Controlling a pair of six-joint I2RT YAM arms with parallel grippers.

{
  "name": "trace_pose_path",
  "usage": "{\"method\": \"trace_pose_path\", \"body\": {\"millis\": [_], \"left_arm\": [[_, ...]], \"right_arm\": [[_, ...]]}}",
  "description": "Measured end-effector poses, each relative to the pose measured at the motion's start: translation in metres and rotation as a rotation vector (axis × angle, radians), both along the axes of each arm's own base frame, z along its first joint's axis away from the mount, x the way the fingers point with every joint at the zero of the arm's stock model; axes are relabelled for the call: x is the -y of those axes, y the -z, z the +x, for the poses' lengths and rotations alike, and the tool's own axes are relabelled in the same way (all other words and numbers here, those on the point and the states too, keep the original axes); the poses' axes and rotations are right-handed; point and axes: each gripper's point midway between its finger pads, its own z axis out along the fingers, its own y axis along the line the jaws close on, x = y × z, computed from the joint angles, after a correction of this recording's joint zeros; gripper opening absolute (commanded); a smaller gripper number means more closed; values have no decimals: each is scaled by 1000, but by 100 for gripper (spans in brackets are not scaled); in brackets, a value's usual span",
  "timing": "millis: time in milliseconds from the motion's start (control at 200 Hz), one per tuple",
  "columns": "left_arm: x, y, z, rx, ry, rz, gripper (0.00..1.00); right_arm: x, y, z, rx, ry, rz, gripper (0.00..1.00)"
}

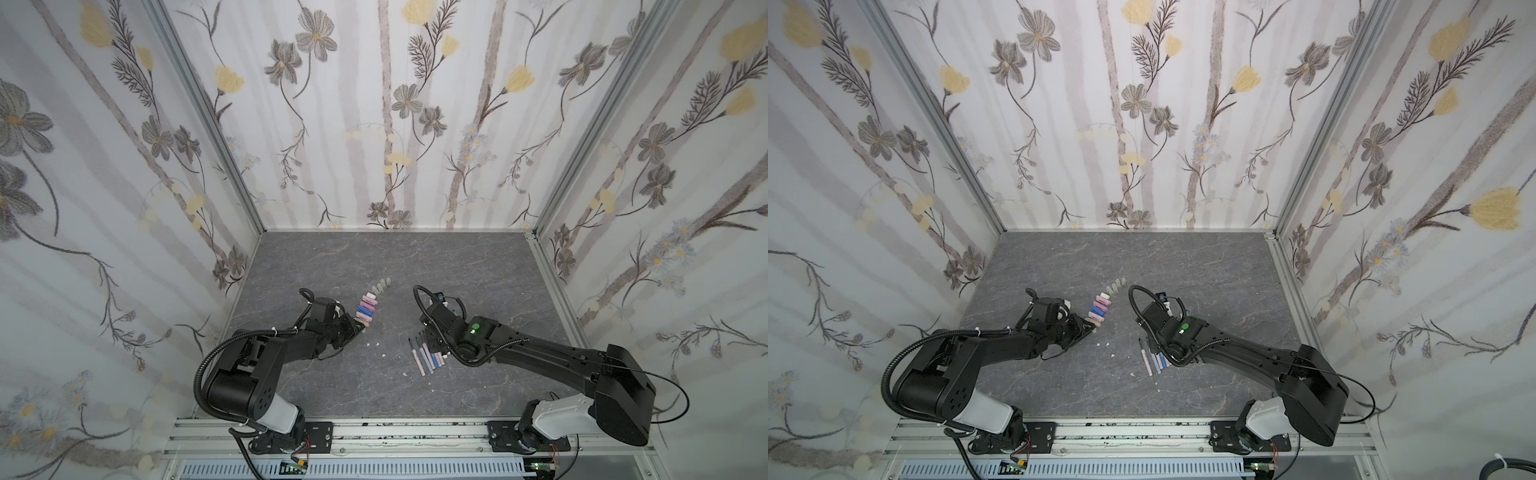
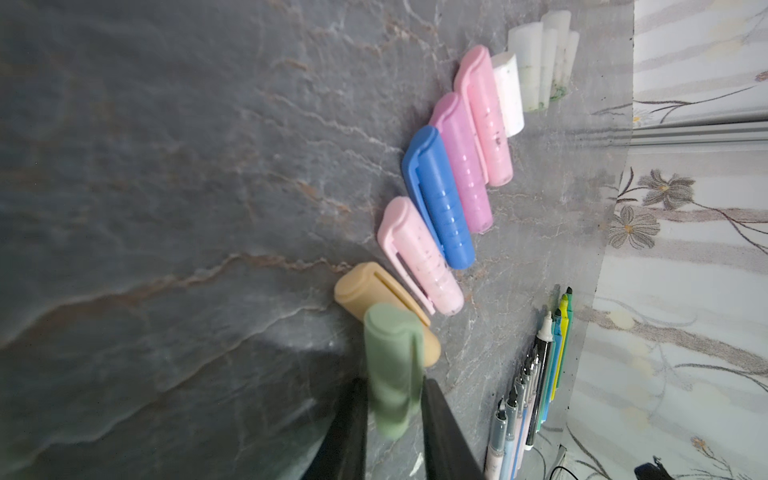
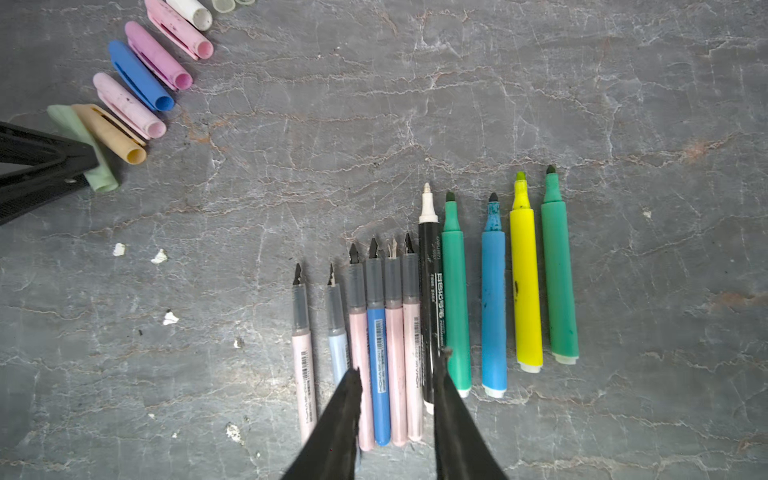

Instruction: Open the pen caps

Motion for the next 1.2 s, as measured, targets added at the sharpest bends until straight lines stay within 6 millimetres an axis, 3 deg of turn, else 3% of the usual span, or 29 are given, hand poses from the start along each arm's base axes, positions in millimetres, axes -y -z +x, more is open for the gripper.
{"method": "trace_pose_path", "body": {"millis": [130,240,310,405,415,425,430,435,450,605,769,889,1009,1104,1199], "left_arm": [[1,-4,0,4,-2,-11,37],[2,-13,0,19,1,-26,42],[3,-25,1,40,3,-34,51],[2,-56,8,108,5,-36,82],[1,-61,9,120,5,-34,84],[1,-65,10,132,4,-34,90],[0,-67,11,136,2,-34,92],[0,-70,11,143,0,-34,96],[-1,-75,13,157,-3,-33,100],[-32,-133,28,312,-77,30,100],[-79,-158,49,396,-181,211,100],[-106,-165,63,467,-205,392,100],[-132,-151,70,543,-223,566,100],[-153,-125,68,546,-242,653,100],[-165,-112,68,584,-280,697,100]], "right_arm": [[3,2,1,-3,5,-8,36],[8,0,3,4,6,-8,48],[13,-6,6,24,4,2,57],[23,-22,15,71,24,37,69],[25,-25,16,77,28,43,72],[27,-26,18,83,34,47,85],[28,-28,19,87,38,50,85],[29,-29,20,89,39,51,94],[31,-31,22,96,46,58,100],[71,-55,54,179,147,74,100],[125,-71,85,264,278,35,100],[178,-69,100,331,404,-23,100],[226,-40,101,349,481,-75,100],[234,-17,98,339,456,-54,100],[236,-5,99,362,449,-41,100]]}}
